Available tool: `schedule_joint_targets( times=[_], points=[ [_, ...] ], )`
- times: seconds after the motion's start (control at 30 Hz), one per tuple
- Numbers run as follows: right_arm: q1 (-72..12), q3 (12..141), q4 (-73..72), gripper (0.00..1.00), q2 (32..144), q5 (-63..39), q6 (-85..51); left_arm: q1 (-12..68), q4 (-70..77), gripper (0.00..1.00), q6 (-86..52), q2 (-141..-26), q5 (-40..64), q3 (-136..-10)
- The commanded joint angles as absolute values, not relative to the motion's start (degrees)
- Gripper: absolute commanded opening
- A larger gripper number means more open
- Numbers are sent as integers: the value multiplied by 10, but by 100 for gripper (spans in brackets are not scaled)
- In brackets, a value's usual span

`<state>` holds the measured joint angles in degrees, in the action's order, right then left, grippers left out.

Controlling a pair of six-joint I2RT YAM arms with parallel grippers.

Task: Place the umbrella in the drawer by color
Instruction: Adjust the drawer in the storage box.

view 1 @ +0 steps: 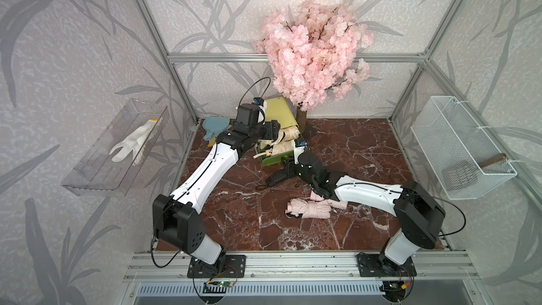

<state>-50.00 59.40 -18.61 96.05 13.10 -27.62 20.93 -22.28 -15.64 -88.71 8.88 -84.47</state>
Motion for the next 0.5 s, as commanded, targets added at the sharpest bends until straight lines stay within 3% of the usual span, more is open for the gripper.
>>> schedule_joint_targets(
  times=[0.0, 0.17, 0.27, 0.37, 0.47],
  points=[
    [-503, 614, -214, 36, 974, 136, -274, 207, -217, 75, -154, -871, 91, -839],
    [-503, 615, -217, 35, 974, 137, -279, 206, -216, 75, -155, -872, 92, -840],
    [-504, 608, -231, 21, 974, 139, -275, 206, -215, 75, -156, -872, 93, -840],
    [-504, 601, -239, 0, 971, 136, -271, 205, -214, 75, -157, -872, 95, -840],
    [-507, 596, -239, 0, 959, 136, -271, 205, -214, 76, -156, -872, 91, -841]
  ],
)
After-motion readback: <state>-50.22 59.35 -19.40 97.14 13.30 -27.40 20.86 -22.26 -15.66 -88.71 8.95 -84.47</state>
